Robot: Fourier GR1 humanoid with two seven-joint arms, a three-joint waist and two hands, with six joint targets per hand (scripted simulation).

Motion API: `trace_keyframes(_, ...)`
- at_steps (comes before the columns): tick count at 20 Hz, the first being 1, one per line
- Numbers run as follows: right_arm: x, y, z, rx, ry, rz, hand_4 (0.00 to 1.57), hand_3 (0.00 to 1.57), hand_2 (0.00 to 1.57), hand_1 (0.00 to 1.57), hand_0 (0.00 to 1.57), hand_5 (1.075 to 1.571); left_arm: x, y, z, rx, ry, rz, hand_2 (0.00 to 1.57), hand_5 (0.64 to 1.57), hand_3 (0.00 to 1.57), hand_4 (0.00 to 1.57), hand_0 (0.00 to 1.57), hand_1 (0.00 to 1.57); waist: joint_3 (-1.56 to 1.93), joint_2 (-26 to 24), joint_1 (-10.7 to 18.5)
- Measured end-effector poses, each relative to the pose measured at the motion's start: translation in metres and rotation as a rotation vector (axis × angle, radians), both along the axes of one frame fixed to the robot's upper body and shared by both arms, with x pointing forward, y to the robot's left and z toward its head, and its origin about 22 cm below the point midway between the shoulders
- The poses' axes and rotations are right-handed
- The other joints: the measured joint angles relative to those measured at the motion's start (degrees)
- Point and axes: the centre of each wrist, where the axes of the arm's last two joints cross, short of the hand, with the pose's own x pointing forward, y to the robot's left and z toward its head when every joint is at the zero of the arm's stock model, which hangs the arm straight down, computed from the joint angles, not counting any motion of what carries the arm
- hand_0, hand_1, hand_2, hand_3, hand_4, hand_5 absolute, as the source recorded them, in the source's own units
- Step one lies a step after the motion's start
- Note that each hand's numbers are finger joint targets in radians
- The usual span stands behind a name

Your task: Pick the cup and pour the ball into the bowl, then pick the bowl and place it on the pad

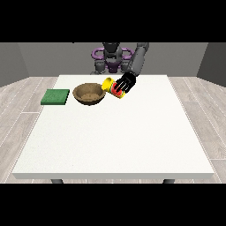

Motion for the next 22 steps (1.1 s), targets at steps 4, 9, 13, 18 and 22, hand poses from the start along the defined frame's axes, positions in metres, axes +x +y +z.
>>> trace_keyframes(4, 0.007, 0.003, -0.002, 0.006, 0.011, -0.002, 0.34, 0.00, 0.00, 0.00, 0.00, 1.565, 0.008, -0.009, 0.009, 0.158, -0.032, 0.061, 1.57, 1.559, 1.57, 0.85, 1.38, 1.38, 0.02, -0.20, 0.14)
trace_keyframes(9, 0.018, 0.007, -0.010, 0.006, 0.042, -0.001, 0.37, 0.00, 0.00, 0.00, 0.00, 1.565, 0.016, -0.029, 0.013, 0.404, -0.063, 0.081, 1.52, 1.524, 1.57, 0.89, 1.36, 1.36, 0.11, -1.84, 0.02)
trace_keyframes(13, 0.024, 0.012, -0.022, 0.002, 0.088, -0.010, 0.38, 0.00, 0.00, 0.00, 0.00, 1.566, 0.010, -0.058, -0.002, 0.589, -0.029, 0.043, 1.39, 1.483, 1.46, 0.91, 1.37, 1.37, 0.10, -4.46, 0.71)
trace_keyframes(18, 0.031, 0.004, -0.036, 0.012, 0.138, -0.043, 0.38, 0.00, 0.00, 0.00, 0.00, 1.566, 0.007, -0.077, -0.008, 0.884, -0.030, -0.014, 1.57, 1.525, 1.57, 0.96, 1.49, 1.49, 0.11, -7.62, 2.68)
trace_keyframes(22, 0.032, -0.001, -0.052, 0.015, 0.184, -0.057, 0.37, 0.00, 0.00, 0.00, 0.00, 1.566, 0.008, -0.101, -0.002, 1.106, -0.054, -0.027, 1.57, 1.505, 1.57, 1.06, 1.50, 1.50, 0.10, -9.99, 3.48)
